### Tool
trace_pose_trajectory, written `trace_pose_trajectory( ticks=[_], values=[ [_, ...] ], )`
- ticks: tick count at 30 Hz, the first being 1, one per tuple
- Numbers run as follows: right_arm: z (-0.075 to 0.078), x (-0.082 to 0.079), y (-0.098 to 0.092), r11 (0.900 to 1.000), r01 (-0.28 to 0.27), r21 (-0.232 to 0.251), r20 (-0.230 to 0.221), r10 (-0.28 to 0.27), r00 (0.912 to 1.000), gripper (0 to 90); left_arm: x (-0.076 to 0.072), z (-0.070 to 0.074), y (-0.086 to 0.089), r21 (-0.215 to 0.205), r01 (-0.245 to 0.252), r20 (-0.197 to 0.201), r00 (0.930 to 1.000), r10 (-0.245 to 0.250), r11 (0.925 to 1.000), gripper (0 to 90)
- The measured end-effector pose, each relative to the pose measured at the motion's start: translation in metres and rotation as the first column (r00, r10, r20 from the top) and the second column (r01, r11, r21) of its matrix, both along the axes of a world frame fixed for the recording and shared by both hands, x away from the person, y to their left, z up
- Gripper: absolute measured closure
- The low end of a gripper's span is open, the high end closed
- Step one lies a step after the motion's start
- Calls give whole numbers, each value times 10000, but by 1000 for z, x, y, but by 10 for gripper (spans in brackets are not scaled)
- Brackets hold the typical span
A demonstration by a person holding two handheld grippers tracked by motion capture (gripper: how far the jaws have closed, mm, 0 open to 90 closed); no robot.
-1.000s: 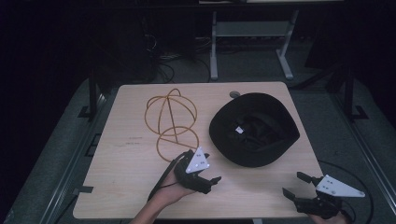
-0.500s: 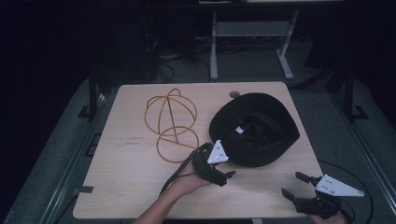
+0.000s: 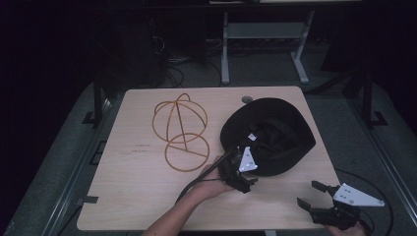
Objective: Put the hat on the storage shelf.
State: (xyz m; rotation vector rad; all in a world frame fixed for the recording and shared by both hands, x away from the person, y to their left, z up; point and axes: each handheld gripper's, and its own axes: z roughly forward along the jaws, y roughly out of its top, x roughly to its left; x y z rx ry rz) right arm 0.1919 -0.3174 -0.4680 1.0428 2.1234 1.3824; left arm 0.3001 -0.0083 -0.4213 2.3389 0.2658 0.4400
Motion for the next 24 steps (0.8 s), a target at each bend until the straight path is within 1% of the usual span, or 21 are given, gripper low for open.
trace_pose_trajectory(
  ticks=[1, 2, 3, 4, 5, 6, 7, 9, 10, 11, 12, 13, 14, 15, 16, 17, 18, 19, 20, 21, 24],
  values=[
    [0, 0, 0, 10000, 0, 0, 0, 0, 10000, 180, 0, 0, 0, 0, 0, 0, 10000, 0, 10000, 165],
    [0, 0, 0, 10000, -7, -1, 11, 7, 10000, 181, 3, -5, -4, 222, -50, 56, 10000, 49, 9997, 168],
    [0, 0, 1, 10000, -19, 0, 21, 19, 10000, 181, 4, -7, -5, 326, -54, 106, 9999, 51, 9995, 171],
    [1, 0, 1, 10000, -21, 0, 17, 21, 10000, 181, 4, -7, -5, 326, -54, 106, 9999, 51, 9995, 192],
    [0, 0, 1, 10000, -22, 3, 23, 22, 10000, 181, 5, -12, -8, 553, -61, 264, 9996, 47, 9985, 220],
    [0, 0, 0, 10000, -21, 3, 27, 21, 10000, 181, 5, -12, -8, 553, -61, 264, 9996, 47, 9985, 255],
    [0, 0, 0, 10000, -21, 3, 27, 21, 10000, 181, 6, -13, -8, 614, -139, 415, 9991, 114, 9980, 255],
    [0, 0, 0, 10000, -23, -7, 35, 23, 10000, 180, 8, -13, -9, 501, -193, 533, 9984, 166, 9986, 333],
    [0, 0, 0, 10000, -15, -2, 41, 15, 10000, 181, 8, -13, -8, 457, -224, 644, 9977, 195, 9987, 353],
    [0, 0, 0, 10000, -13, 13, 42, 13, 10000, 181, 9, -12, -8, 390, -245, 754, 9969, 215, 9989, 393],
    [0, 1, 0, 10000, 14, 41, 52, -14, 10000, 180, 8, -11, -8, 295, -264, 856, 9960, 238, 9992, 490],
    [0, 1, -1, 10000, 22, 47, 41, -22, 10000, 180, 7, -8, -7, 144, -185, 1055, 9943, 168, 9997, 543],
    [0, 1, -1, 10000, 27, 40, 44, -27, 10000, 180, 7, -8, -7, 144, -185, 1055, 9943, 168, 9997, 573],
    [0, 1, -1, 10000, 27, 40, 44, -27, 10000, 180, 7, -7, -7, 122, -173, 1094, 9939, 159, 9998, 573],
    [0, 1, -1, 10000, 20, 38, 49, -21, 10000, 180, 7, -5, -6, 52, -142, 1150, 9933, 136, 9999, 609],
    [0, 1, 0, 10000, 16, 27, 36, -16, 10000, 180, 7, -4, -6, -23, -112, 1155, 9932, 113, 9999, 692],
    [0, 1, 0, 10000, 16, 27, 36, -16, 10000, 180, 7, -3, -5, -43, -79, 1206, 9927, 84, 10000, 692],
    [0, 1, 0, 10000, 23, 29, 46, -24, 10000, 180, 6, -3, -5, -62, -66, 1256, 9921, 73, 10000, 724],
    [0, 1, 0, 10000, 27, 33, 48, -27, 10000, 180, 6, -2, -5, -92, -64, 1239, 9923, 75, 9999, 773],
    [0, 1, 0, 10000, 27, 33, 48, -27, 10000, 180, 6, -2, -4, -158, -36, 1192, 9929, 55, 9999, 773],
    [0, 2, 0, 10000, 51, 30, 39, -51, 10000, 180, 5, 2, -2, -474, 72, 1122, 9937, -18, 9989, 848]
  ],
)
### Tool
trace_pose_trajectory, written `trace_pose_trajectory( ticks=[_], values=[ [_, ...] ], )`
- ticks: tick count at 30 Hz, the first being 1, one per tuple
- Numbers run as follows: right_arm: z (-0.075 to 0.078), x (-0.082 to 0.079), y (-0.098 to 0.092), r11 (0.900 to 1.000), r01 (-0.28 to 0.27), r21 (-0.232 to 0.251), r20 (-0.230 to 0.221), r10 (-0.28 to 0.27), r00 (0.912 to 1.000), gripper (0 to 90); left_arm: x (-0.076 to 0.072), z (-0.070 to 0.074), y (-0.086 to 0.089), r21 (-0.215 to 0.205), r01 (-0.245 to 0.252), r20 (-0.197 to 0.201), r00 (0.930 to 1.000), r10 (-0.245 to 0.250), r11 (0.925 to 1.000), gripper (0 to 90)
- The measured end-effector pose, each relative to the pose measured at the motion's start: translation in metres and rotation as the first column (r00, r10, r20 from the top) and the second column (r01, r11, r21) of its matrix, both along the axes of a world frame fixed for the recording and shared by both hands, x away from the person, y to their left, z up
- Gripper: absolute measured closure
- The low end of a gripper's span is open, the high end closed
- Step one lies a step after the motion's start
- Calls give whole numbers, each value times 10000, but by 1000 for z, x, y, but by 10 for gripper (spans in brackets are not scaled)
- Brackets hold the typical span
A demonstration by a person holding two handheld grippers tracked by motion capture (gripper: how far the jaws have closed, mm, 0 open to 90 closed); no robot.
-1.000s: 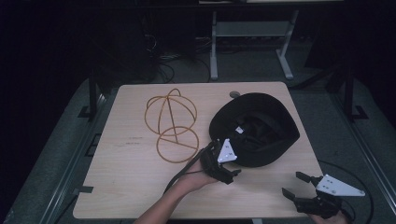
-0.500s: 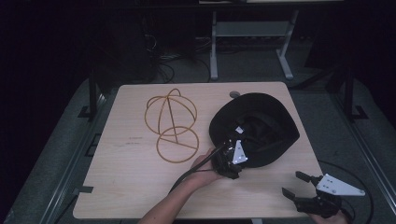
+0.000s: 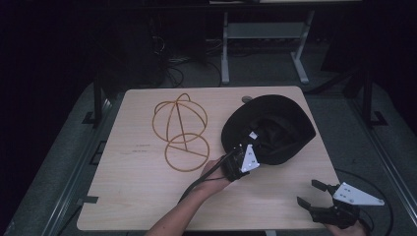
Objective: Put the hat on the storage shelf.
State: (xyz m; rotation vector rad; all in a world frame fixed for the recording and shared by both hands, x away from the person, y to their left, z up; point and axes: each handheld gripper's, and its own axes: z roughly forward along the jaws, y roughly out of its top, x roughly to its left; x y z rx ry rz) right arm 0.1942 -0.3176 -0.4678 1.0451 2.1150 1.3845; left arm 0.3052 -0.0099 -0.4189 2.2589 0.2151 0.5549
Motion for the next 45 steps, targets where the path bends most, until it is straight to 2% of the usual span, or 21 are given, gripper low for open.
trace_pose_trajectory(
  ticks=[5, 6, 7, 10, 11, 13, 16, 19, 22, 23, 24, 31, 32, 36, 39, 45],
  values=[
    [1, 2, -1, 9999, 141, 90, -24, -140, 9999, 180, -5, 9, 7, -655, 189, -285, 9994, -208, 9977, 856],
    [2, 3, -2, 9996, 257, 110, 59, -258, 9997, 179, -8, 14, 11, -1123, 212, -470, 9985, -266, 9935, 857],
    [2, 3, -2, 9996, 257, 110, 59, -258, 9997, 179, -8, 14, 11, -1123, 212, -470, 9985, -266, 9935, 857],
    [6, 7, -4, 9982, 527, 289, 290, -536, 9981, 170, -13, 21, 19, -1937, 259, -895, 9950, -439, 9807, 858],
    [6, 7, -4, 9982, 527, 289, 290, -536, 9981, 170, -13, 21, 19, -1937, 259, -895, 9950, -439, 9807, 858],
    [9, 9, -4, 9977, 631, 258, 340, -639, 9974, 161, -15, 25, 23, -2166, 300, -1004, 9935, -528, 9758, 858],
    [11, 14, -5, 9952, 777, 588, 415, -802, 9959, 153, -17, 28, 29, -2646, 254, -1316, 9894, -622, 9640, 858],
    [13, 19, -4, 9944, 707, 788, 438, -743, 9963, 147, -18, 29, 34, -2980, 264, -1579, 9845, -765, 9542, 859],
    [17, 25, -5, 9936, 723, 872, 553, -773, 9955, 145, -19, 30, 40, -3185, 304, -1722, 9810, -893, 9474, 859],
    [17, 25, -5, 9936, 723, 872, 553, -773, 9955, 145, -19, 30, 40, -3185, 304, -1722, 9810, -893, 9474, 859],
    [19, 29, -6, 9930, 657, 985, 603, -719, 9956, 144, -19, 30, 44, -3367, 329, -1902, 9764, -1022, 9411, 859],
    [22, 41, -6, 9924, 387, 1169, 648, -465, 9968, 140, -18, 32, 50, -3421, 484, -2061, 9705, -1252, 9384, 859],
    [22, 44, -8, 9903, 230, 1371, 621, -318, 9976, 141, -18, 32, 51, -3393, 548, -2060, 9697, -1310, 9391, 859],
    [23, 48, -8, 9914, -204, 1290, 692, 115, 9975, 145, -18, 32, 52, -3382, 661, -2037, 9687, -1416, 9388, 859],
    [23, 55, -7, 9904, -689, 1198, 697, 608, 9957, 175, -19, 32, 51, -3341, 755, -2046, 9672, -1505, 9395, 859],
    [20, 59, -7, 9865, -1004, 1290, 717, 917, 9932, 285, -19, 32, 51, -3335, 860, -2071, 9648, -1619, 9388, 859]
  ],
)
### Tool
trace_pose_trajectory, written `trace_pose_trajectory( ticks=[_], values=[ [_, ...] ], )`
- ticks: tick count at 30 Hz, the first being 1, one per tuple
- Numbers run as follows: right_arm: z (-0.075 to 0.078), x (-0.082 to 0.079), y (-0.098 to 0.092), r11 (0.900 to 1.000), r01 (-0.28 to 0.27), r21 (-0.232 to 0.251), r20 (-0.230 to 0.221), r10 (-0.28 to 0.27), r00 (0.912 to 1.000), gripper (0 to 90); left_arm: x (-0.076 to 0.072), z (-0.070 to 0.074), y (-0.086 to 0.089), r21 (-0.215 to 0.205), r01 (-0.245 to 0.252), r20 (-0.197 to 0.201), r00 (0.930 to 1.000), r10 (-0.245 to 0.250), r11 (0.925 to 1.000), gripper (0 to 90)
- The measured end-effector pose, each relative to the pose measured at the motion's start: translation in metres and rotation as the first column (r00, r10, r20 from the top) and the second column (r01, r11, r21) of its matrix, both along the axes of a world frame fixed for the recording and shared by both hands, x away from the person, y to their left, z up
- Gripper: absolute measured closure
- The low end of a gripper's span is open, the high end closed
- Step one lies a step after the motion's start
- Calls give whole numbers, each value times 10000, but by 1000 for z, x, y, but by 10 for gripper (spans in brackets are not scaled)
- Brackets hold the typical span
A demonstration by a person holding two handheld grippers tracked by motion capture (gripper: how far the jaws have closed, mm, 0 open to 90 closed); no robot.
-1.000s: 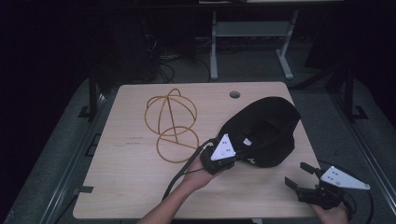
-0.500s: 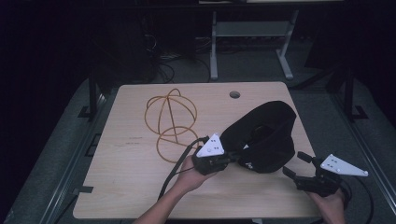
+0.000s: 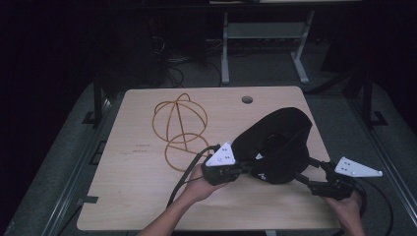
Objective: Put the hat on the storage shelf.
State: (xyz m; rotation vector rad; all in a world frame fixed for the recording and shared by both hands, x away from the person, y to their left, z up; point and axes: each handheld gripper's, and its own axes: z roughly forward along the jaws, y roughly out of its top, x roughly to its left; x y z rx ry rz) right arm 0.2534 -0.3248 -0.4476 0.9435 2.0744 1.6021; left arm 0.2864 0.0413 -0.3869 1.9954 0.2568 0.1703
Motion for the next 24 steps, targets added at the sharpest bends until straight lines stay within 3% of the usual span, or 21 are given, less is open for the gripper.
trace_pose_trajectory(
  ticks=[3, 6, 8, 10, 13, 24],
  values=[
    [-3, 1, 0, 10000, -48, 41, 46, 48, 10000, 444, 0, 0, 0, 29, 33, 29, 10000, -33, 10000, 859],
    [-5, 2, -1, 9999, -100, 82, -28, 101, 9999, 517, -1, 0, -1, 107, 79, 26, 10000, -80, 9999, 860],
    [-5, 3, 0, 9998, -163, 87, 1, 163, 9999, 660, -2, 1, -1, 130, 131, 94, 9999, -132, 9998, 860],
    [-5, 3, 1, 9997, -211, 119, 47, 210, 9998, 691, -3, 1, -2, 139, 144, 101, 9998, -145, 9998, 860],
    [-3, 4, 8, 9991, -421, 92, 217, 419, 9989, 822, -5, 2, -3, 205, 181, 198, 9996, -185, 9996, 860],
    [8, -5, 6, 9988, -357, 332, 334, 346, 9988, 852, -3, 6, 15, 145, -357, 392, 9986, 351, 9993, 857]
  ],
)
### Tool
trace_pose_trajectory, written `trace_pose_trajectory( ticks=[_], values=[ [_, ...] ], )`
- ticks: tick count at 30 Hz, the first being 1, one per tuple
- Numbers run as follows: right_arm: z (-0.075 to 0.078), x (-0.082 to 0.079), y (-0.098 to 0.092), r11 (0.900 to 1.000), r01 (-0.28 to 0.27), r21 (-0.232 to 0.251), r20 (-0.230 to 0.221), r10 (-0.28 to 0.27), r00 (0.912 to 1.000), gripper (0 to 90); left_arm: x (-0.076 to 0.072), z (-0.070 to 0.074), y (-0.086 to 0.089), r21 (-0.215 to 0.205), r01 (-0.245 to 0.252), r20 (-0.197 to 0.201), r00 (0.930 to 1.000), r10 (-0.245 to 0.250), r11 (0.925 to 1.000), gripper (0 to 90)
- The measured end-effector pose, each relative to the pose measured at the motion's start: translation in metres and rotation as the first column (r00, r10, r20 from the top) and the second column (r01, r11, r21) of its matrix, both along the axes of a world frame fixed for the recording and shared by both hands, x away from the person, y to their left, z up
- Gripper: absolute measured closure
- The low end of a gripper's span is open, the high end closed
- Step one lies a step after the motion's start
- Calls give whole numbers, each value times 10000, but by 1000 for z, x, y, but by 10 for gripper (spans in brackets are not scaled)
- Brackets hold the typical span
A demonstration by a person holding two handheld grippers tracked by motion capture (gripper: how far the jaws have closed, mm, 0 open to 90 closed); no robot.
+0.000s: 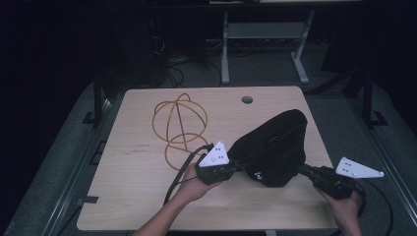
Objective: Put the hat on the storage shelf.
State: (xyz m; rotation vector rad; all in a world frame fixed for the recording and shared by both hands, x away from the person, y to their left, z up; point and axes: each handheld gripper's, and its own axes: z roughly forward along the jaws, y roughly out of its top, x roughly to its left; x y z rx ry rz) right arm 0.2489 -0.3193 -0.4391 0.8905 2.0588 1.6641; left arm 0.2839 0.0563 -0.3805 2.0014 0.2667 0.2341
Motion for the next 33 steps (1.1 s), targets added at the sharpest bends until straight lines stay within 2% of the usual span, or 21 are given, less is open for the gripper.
trace_pose_trajectory(
  ticks=[2, 8, 13, 16, 20, 21, 24, 25, 26, 29, 33],
  values=[
    [2, -1, -1, 10000, -44, 5, -6, 44, 10000, 853, -2, 0, 1, 208, -49, 195, 9998, 45, 9998, 856],
    [10, -4, -2, 10000, -27, -86, 152, 28, 9999, 854, -5, 0, 3, 455, -200, 474, 9987, 179, 9988, 853],
    [20, -6, -2, 10000, -28, -55, 438, 30, 9990, 855, -9, 2, 5, 629, -309, 734, 9970, 262, 9975, 841],
    [32, -8, -2, 9999, -94, 94, 754, 87, 9971, 855, -10, 3, 9, 677, -434, 832, 9958, 377, 9968, 817],
    [41, -9, 0, 9999, -157, -4, 858, 157, 9962, 856, -11, 4, 11, 712, -523, 892, 9950, 458, 9961, 803],
    [47, -9, 1, 9997, -231, -5, 1047, 230, 9942, 856, -12, 4, 12, 693, -545, 892, 9948, 482, 9961, 790],
    [54, -10, 3, 9996, -291, -24, 1153, 291, 9929, 856, -12, 5, 14, 804, -566, 975, 9940, 487, 9952, 785],
    [61, -12, 5, 9994, -326, -105, 1184, 336, 9924, 856, -13, 5, 15, 756, -584, 956, 9941, 511, 9954, 769],
    [61, -12, 5, 9994, -326, -105, 1184, 336, 9924, 856, -13, 5, 15, 756, -584, 956, 9941, 511, 9954, 758],
    [74, -12, 7, 9990, -371, -246, 1375, 401, 9897, 856, -14, 6, 18, 747, -628, 991, 9935, 552, 9952, 727],
    [82, -12, 8, 9991, -344, -251, 1370, 375, 9899, 857, -16, 6, 21, 741, -710, 987, 9931, 635, 9947, 689]
  ],
)
